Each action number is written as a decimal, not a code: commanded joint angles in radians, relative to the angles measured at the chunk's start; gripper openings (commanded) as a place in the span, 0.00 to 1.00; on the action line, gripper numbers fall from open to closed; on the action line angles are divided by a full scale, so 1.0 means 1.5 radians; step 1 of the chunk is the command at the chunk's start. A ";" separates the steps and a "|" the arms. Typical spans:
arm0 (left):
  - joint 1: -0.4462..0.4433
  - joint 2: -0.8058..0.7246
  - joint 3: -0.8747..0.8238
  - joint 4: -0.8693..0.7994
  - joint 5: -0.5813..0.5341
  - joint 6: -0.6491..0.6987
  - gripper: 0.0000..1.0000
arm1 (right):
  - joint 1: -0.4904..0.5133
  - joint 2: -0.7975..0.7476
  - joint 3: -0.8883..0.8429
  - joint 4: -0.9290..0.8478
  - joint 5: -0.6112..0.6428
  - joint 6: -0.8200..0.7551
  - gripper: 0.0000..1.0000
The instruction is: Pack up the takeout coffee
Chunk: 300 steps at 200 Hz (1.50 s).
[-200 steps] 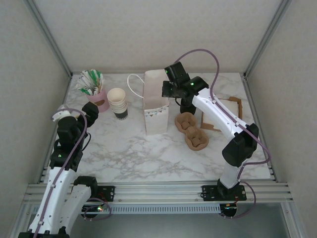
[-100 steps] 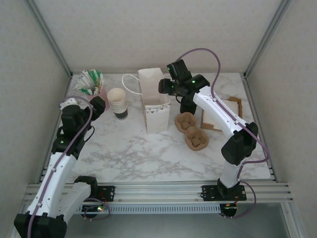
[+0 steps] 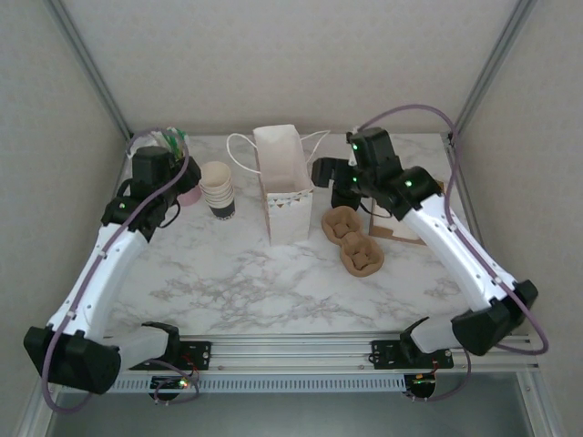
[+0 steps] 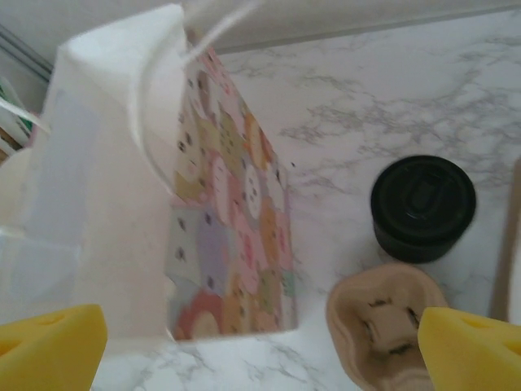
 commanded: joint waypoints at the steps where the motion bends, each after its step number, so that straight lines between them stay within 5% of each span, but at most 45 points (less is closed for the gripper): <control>1: -0.003 0.054 0.070 -0.089 -0.041 0.034 0.65 | -0.007 -0.049 -0.069 0.024 0.029 -0.016 0.99; 116: -0.005 0.303 0.254 -0.214 0.008 0.054 0.43 | -0.010 -0.176 -0.270 0.131 0.060 -0.059 0.99; 300: -0.006 0.337 0.258 -0.228 0.041 0.058 0.11 | -0.013 -0.170 -0.284 0.144 0.059 -0.076 0.99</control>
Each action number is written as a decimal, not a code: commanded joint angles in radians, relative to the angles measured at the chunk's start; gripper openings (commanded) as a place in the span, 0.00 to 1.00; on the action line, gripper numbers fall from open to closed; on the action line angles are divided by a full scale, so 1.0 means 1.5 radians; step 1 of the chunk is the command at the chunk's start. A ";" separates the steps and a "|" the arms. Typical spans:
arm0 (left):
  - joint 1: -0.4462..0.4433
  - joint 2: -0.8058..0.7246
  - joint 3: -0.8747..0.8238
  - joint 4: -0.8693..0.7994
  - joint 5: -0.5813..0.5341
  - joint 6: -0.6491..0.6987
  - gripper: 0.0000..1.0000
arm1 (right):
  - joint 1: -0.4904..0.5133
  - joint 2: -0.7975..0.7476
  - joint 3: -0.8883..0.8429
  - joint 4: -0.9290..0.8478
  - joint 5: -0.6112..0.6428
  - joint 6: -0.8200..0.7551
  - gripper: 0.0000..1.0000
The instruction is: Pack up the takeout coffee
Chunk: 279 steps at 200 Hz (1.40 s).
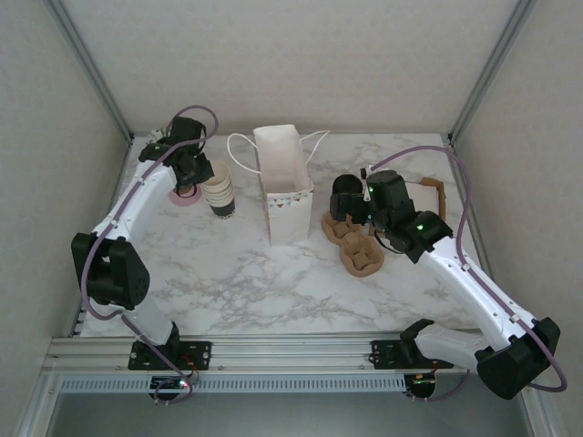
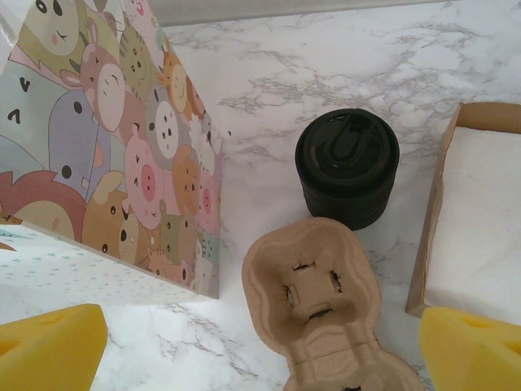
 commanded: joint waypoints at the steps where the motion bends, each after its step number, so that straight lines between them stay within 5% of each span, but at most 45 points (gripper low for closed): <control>1: -0.005 0.007 0.014 -0.023 0.004 0.008 0.11 | -0.004 -0.003 -0.004 0.018 0.009 -0.007 0.99; 55: -0.006 -0.004 0.026 -0.033 -0.008 0.014 0.00 | -0.005 0.001 -0.006 0.020 0.006 -0.004 0.99; 279: -0.006 -0.115 0.106 -0.091 -0.004 0.036 0.00 | -0.005 -0.007 0.007 0.009 0.001 0.017 0.99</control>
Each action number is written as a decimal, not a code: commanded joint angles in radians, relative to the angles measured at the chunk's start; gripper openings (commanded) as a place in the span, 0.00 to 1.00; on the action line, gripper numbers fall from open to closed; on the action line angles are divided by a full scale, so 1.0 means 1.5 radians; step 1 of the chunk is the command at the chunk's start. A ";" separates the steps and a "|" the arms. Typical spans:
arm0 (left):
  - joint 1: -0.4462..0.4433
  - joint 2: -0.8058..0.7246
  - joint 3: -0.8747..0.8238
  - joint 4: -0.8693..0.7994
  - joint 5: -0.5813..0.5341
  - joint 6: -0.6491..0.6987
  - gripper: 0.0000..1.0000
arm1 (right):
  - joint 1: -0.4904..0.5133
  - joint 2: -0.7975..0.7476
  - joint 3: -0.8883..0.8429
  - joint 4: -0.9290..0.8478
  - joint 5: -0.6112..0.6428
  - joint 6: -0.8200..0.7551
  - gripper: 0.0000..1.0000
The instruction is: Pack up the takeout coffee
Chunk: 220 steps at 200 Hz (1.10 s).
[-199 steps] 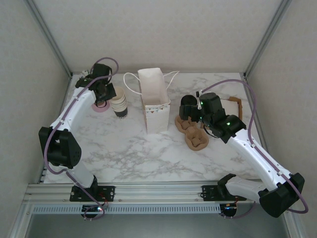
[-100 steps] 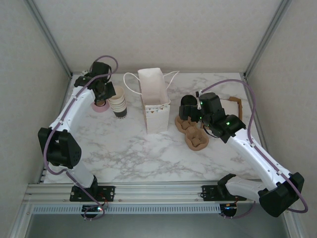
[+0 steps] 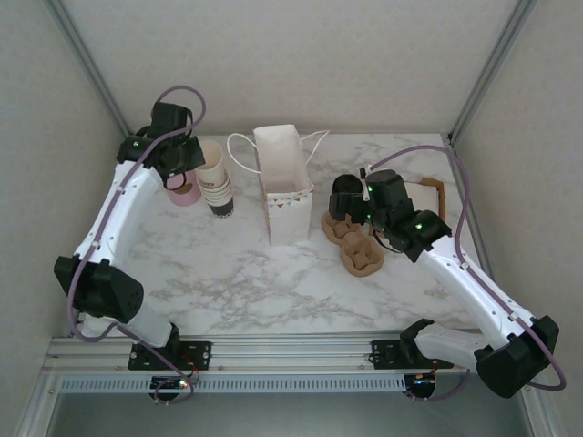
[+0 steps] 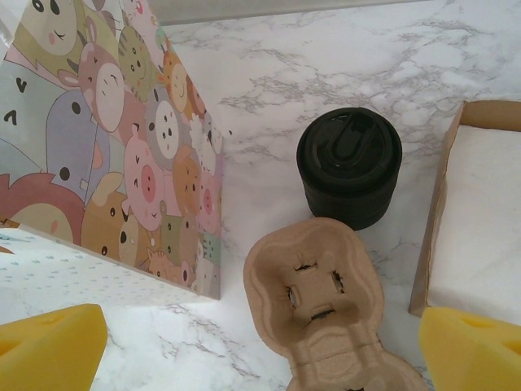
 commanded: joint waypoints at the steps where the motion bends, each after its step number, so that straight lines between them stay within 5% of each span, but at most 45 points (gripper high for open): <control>1: -0.007 -0.047 0.017 -0.031 -0.003 0.008 0.00 | -0.004 -0.013 0.007 0.005 0.004 0.014 0.99; 113: -0.048 -0.253 -0.202 -0.054 0.032 -0.049 0.00 | -0.022 -0.019 0.011 -0.033 0.030 0.049 0.99; 220: -0.388 -0.299 -0.438 0.047 0.065 -0.201 0.00 | -0.080 0.013 0.013 -0.058 0.002 0.084 0.99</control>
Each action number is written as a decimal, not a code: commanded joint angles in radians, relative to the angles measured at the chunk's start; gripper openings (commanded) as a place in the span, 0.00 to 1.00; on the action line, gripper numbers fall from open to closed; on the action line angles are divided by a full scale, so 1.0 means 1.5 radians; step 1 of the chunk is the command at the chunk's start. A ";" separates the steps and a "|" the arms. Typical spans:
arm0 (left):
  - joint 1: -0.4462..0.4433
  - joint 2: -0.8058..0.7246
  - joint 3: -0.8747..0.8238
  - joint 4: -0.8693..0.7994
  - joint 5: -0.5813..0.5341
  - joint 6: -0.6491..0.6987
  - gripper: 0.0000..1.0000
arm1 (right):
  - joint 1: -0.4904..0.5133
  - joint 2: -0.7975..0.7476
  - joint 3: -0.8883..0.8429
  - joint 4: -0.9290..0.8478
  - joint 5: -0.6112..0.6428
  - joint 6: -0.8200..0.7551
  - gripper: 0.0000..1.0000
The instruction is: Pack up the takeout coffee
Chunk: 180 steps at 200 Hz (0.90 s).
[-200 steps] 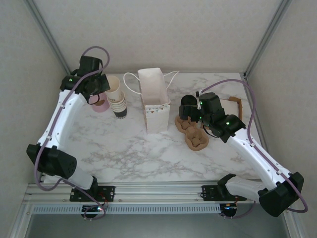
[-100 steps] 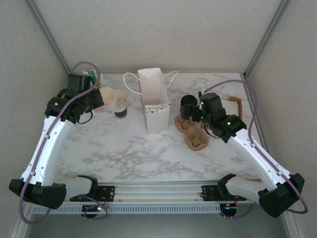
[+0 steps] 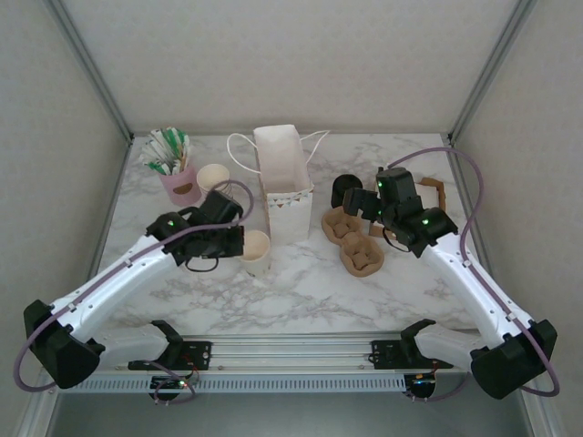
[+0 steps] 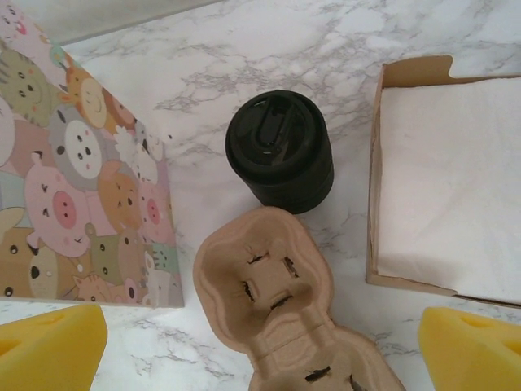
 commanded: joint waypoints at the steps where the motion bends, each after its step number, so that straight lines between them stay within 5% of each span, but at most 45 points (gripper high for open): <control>1: -0.045 -0.032 -0.032 0.045 0.008 -0.054 0.00 | -0.010 0.010 0.013 -0.013 -0.011 0.015 0.99; 78: -0.192 0.023 -0.061 0.173 -0.016 -0.118 0.00 | -0.020 0.026 -0.001 -0.015 -0.016 0.025 0.99; 180: -0.275 0.230 0.037 0.177 -0.102 -0.106 0.00 | -0.032 0.018 -0.033 -0.015 -0.020 0.033 0.99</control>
